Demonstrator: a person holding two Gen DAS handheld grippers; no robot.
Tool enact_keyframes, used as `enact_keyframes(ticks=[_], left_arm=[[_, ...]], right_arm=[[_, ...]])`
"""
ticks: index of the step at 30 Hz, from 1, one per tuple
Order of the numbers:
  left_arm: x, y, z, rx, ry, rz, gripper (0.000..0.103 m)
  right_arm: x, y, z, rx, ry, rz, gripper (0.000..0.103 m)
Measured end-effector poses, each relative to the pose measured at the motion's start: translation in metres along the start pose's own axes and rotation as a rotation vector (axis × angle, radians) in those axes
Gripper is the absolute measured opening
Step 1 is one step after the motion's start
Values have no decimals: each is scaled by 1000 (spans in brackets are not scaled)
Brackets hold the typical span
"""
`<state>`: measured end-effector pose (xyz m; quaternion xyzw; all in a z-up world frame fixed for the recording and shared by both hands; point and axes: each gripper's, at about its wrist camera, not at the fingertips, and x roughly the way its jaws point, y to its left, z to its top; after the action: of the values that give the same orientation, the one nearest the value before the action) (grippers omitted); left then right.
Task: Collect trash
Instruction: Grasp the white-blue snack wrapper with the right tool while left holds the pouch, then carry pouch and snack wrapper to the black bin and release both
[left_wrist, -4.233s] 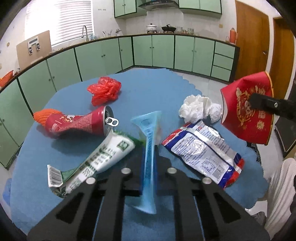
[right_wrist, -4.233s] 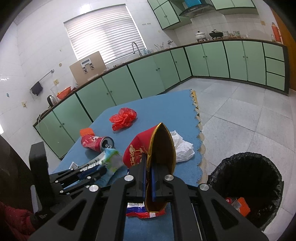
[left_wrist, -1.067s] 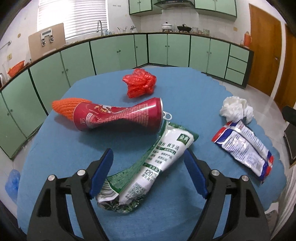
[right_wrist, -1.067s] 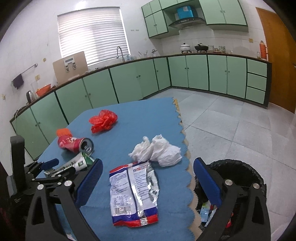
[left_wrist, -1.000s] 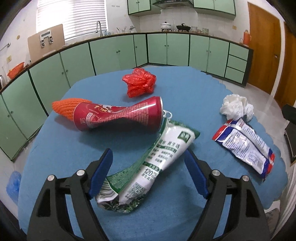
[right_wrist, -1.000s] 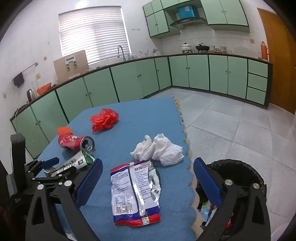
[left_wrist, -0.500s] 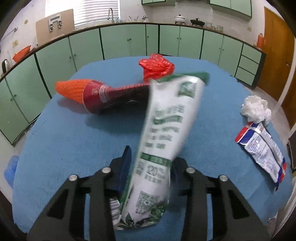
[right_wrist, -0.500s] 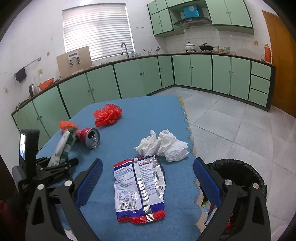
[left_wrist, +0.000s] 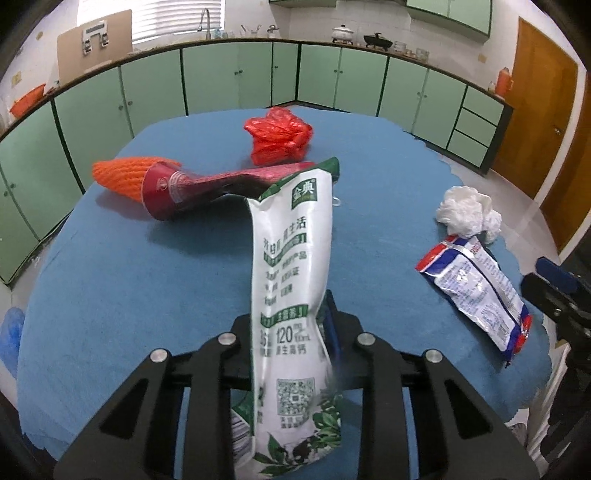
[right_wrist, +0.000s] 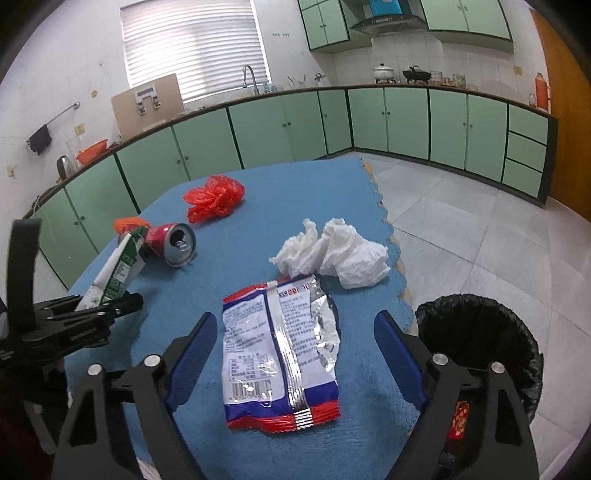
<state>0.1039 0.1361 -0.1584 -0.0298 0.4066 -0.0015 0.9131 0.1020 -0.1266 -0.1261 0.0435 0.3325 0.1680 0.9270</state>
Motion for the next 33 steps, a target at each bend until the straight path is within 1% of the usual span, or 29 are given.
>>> enact_keyframes(ticks=[3, 6, 8, 9, 10, 11, 12, 13, 15, 16, 19, 20, 24, 27, 29, 31, 33], left_arm=[[1, -3, 0, 3, -3, -2, 25], [4, -4, -1, 1, 1, -3, 25], [5, -4, -2, 3, 3, -4, 25], [5, -4, -3, 3, 5, -3, 25], [7, -4, -2, 3, 5, -3, 25], [8, -4, -3, 5, 7, -3, 25], [8, -4, -4, 6, 8, -3, 25], [9, -5, -4, 7, 11, -2, 25], [10, -4, -5, 7, 16, -1, 25], [11, -5, -6, 7, 19, -1, 25], [10, -5, -5, 10, 19, -2, 26], [10, -5, -5, 11, 17, -2, 25], [7, -8, -4, 21, 13, -4, 26], [9, -10, -6, 21, 19, -10, 25], [11, -10, -7, 22, 25, -13, 25], [12, -9, -7, 22, 29, -14, 25], [13, -9, -7, 23, 29, -15, 25]], right_arm=[[4, -2, -3, 3, 7, 3, 78], [9, -4, -5, 0, 21, 15, 72], [13, -3, -7, -2, 43, 38, 59], [16, -3, -8, 0, 56, 50, 56], [19, -2, -10, 4, 70, 69, 49], [21, -2, -11, 6, 83, 82, 40], [22, -1, -12, 6, 92, 90, 35], [24, 0, -13, 1, 102, 95, 25], [23, 2, -13, -13, 102, 96, 17], [21, 3, -13, -19, 98, 96, 9], [15, 3, -9, -18, 80, 106, 5], [14, 3, -7, -20, 73, 109, 3], [9, 3, -2, -15, 55, 115, 4], [12, 2, -1, -7, 68, 120, 16], [15, 2, 0, -8, 74, 100, 38], [21, 0, 0, 3, 88, 98, 44], [29, -3, -1, 19, 112, 96, 45]])
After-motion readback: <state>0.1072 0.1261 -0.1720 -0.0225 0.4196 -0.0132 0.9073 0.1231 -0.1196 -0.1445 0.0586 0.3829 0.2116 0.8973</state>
